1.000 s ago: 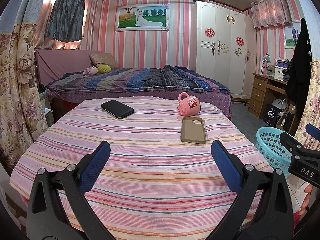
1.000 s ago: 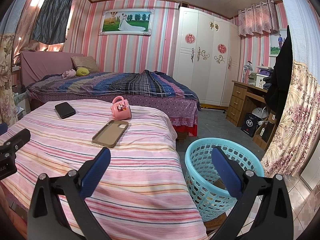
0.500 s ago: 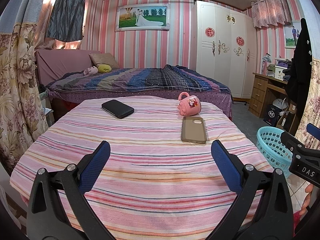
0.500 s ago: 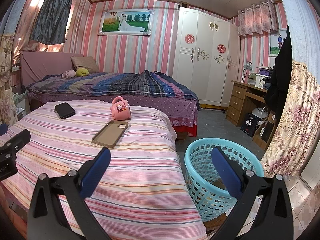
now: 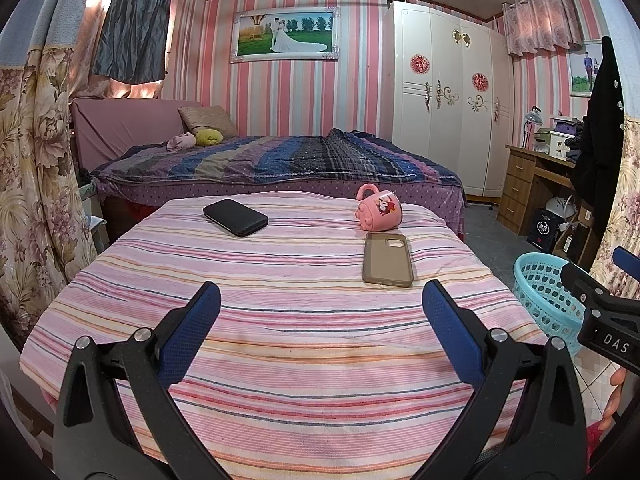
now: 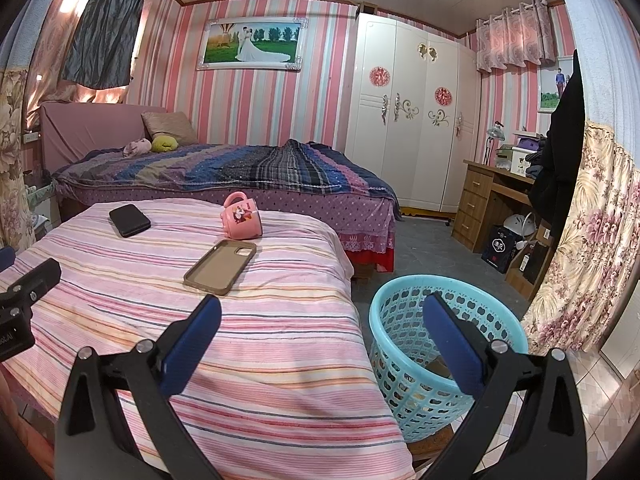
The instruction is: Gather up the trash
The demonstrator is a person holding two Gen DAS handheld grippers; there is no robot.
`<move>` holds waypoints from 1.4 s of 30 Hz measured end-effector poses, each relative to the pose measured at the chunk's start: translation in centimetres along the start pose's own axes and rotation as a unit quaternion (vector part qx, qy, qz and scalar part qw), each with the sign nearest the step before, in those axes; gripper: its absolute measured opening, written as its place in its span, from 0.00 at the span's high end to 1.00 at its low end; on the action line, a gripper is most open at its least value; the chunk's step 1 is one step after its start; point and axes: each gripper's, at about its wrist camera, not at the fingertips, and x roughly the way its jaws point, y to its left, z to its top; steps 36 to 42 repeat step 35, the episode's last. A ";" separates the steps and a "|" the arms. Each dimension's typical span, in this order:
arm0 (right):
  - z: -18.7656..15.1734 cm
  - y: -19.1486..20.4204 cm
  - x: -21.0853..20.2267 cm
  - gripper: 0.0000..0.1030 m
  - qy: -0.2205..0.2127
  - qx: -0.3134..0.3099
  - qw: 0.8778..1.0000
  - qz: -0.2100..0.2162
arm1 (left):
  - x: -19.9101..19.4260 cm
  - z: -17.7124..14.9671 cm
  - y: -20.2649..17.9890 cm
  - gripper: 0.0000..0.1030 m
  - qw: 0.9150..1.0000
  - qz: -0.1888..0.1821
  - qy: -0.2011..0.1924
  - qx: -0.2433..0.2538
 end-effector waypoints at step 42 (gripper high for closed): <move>0.0 -0.1 0.1 0.05 0.000 -0.002 1.000 -0.001 | 0.1 -0.1 0.3 0.05 1.000 -0.002 0.004 -0.001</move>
